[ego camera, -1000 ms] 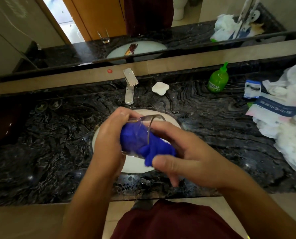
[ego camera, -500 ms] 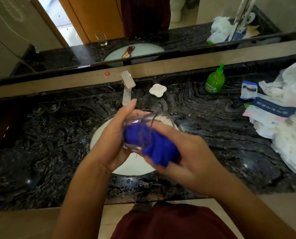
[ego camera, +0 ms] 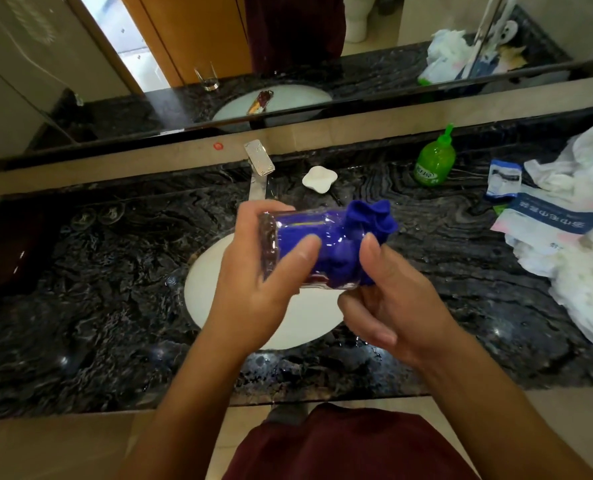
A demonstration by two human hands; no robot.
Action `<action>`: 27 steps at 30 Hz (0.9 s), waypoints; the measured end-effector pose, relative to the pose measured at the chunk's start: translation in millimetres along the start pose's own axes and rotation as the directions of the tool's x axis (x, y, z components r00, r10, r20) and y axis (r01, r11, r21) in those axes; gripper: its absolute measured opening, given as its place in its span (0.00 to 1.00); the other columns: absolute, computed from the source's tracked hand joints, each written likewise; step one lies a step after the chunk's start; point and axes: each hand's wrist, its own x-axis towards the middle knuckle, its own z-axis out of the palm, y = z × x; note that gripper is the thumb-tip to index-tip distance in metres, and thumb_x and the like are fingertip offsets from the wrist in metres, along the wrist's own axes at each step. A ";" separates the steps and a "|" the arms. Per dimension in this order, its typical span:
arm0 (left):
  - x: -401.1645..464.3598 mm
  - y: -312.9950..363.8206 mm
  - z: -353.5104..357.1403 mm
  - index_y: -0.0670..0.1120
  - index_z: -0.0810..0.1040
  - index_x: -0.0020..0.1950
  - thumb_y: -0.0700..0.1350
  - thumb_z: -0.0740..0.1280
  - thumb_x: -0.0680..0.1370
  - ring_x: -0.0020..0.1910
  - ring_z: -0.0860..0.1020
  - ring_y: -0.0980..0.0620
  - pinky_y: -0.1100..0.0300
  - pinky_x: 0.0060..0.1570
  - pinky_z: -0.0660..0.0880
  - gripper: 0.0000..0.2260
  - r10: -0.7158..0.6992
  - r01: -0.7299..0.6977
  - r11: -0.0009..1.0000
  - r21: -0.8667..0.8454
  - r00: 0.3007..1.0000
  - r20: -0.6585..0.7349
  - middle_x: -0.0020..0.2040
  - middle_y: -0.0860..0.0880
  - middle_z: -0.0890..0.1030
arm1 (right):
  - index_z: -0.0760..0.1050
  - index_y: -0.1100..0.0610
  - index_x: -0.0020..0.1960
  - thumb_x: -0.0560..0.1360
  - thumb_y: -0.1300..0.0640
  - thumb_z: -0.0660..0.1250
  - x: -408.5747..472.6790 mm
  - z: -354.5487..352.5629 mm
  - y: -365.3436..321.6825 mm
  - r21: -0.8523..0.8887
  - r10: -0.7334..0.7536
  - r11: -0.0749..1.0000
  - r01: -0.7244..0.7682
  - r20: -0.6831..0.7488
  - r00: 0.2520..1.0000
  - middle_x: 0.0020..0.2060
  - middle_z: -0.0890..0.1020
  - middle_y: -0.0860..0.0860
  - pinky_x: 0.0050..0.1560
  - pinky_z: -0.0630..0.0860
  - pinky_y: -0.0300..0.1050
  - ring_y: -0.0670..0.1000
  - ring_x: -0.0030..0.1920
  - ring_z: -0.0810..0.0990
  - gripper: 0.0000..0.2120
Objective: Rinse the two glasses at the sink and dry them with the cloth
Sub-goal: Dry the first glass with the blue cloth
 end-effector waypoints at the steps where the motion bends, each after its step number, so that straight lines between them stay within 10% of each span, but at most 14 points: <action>1: -0.6 1.7 1.7 0.50 0.72 0.58 0.57 0.66 0.75 0.38 0.83 0.51 0.53 0.32 0.79 0.16 -0.041 0.039 0.997 -0.069 0.999 -0.035 0.45 0.51 0.84 | 0.66 0.64 0.70 0.75 0.32 0.63 0.1 1.4 -1.1 -0.086 -0.032 0.996 0.031 -0.008 0.999 0.28 0.82 0.46 0.20 0.52 0.38 0.41 0.15 0.63 0.40; 7: 9.8 2.0 -0.5 0.41 0.80 0.53 0.60 0.63 0.77 0.29 0.72 0.48 0.62 0.24 0.66 0.22 -0.454 0.435 0.709 -0.555 0.884 0.112 0.35 0.44 0.78 | 0.73 0.49 0.66 0.80 0.46 0.67 -0.7 4.3 -17.1 -0.664 -0.198 0.722 0.196 0.072 0.977 0.26 0.78 0.42 0.28 0.71 0.38 0.43 0.22 0.75 0.16; 12: 9.8 -8.8 -5.7 0.42 0.78 0.50 0.61 0.65 0.76 0.23 0.69 0.50 0.68 0.22 0.64 0.22 -0.510 0.627 0.486 -0.608 0.769 0.386 0.36 0.44 0.70 | 0.74 0.50 0.72 0.79 0.48 0.69 6.0 -6.9 -28.6 -0.908 -0.184 0.284 0.309 0.265 0.947 0.43 0.82 0.38 0.42 0.76 0.39 0.40 0.39 0.80 0.22; 14: 8.5 -6.6 -1.3 0.41 0.81 0.51 0.61 0.63 0.78 0.25 0.72 0.48 0.63 0.22 0.69 0.23 -0.493 0.596 0.561 -0.575 0.798 0.346 0.36 0.40 0.75 | 0.75 0.50 0.70 0.79 0.49 0.69 5.3 -12.7 -29.1 -0.873 -0.227 0.363 0.327 0.258 0.939 0.43 0.84 0.40 0.40 0.78 0.39 0.44 0.37 0.83 0.20; 19: 10.2 3.0 8.0 0.48 0.78 0.62 0.62 0.59 0.79 0.49 0.85 0.45 0.42 0.52 0.81 0.22 -0.391 0.379 0.852 -0.361 0.919 0.041 0.52 0.46 0.86 | 0.80 0.47 0.49 0.79 0.52 0.67 4.6 -0.1 -10.1 -0.323 -0.173 0.940 0.106 -0.187 0.967 0.32 0.83 0.51 0.23 0.75 0.45 0.53 0.24 0.80 0.04; 23: 4.1 -1.3 12.6 0.55 0.70 0.69 0.57 0.64 0.78 0.49 0.83 0.57 0.60 0.47 0.80 0.20 -0.036 0.036 0.997 -0.062 0.999 -0.003 0.55 0.60 0.82 | 0.71 0.67 0.64 0.76 0.47 0.64 10.1 4.1 -1.1 0.171 0.067 0.985 -0.009 -0.332 0.941 0.33 0.82 0.55 0.16 0.61 0.34 0.47 0.17 0.72 0.26; 27: 5.8 -6.4 14.1 0.53 0.72 0.60 0.55 0.61 0.81 0.39 0.81 0.52 0.55 0.35 0.79 0.11 -0.005 0.007 1.000 0.016 0.997 -0.075 0.47 0.52 0.81 | 0.71 0.62 0.59 0.79 0.49 0.62 2.0 7.7 -4.1 0.015 0.064 0.998 -0.063 -0.295 0.953 0.27 0.82 0.54 0.17 0.53 0.36 0.46 0.15 0.70 0.18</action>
